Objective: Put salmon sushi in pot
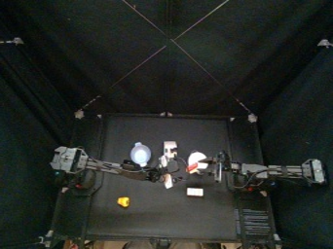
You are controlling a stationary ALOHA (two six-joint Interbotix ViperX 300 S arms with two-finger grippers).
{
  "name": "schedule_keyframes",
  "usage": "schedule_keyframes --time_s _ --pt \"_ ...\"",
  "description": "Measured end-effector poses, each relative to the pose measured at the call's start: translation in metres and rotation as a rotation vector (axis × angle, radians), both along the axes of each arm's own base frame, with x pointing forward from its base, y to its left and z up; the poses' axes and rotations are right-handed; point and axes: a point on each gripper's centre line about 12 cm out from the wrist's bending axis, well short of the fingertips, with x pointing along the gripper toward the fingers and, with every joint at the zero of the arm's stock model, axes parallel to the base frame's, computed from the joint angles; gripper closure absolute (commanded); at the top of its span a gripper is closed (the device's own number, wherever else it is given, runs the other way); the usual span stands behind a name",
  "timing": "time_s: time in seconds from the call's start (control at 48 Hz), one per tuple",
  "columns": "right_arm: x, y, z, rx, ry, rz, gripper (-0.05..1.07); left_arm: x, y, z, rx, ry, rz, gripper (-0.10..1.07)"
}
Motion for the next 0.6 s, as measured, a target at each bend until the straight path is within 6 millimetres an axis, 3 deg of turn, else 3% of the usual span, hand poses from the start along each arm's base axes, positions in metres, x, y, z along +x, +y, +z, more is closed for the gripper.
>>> schedule_keyframes --time_s 0.25,0.417,0.604 --pt "-0.003 -0.028 -0.023 0.048 0.102 -0.141 0.40 -0.032 -0.017 -0.016 -0.062 0.001 -0.088 -0.02" --pt "-0.005 -0.043 -0.047 0.094 0.218 -0.217 0.40 -0.046 -0.019 -0.021 -0.105 -0.018 -0.128 -0.02" --pt "-0.005 -0.048 -0.055 0.108 0.255 -0.238 0.40 -0.054 -0.018 -0.031 -0.125 0.001 -0.132 -0.02"
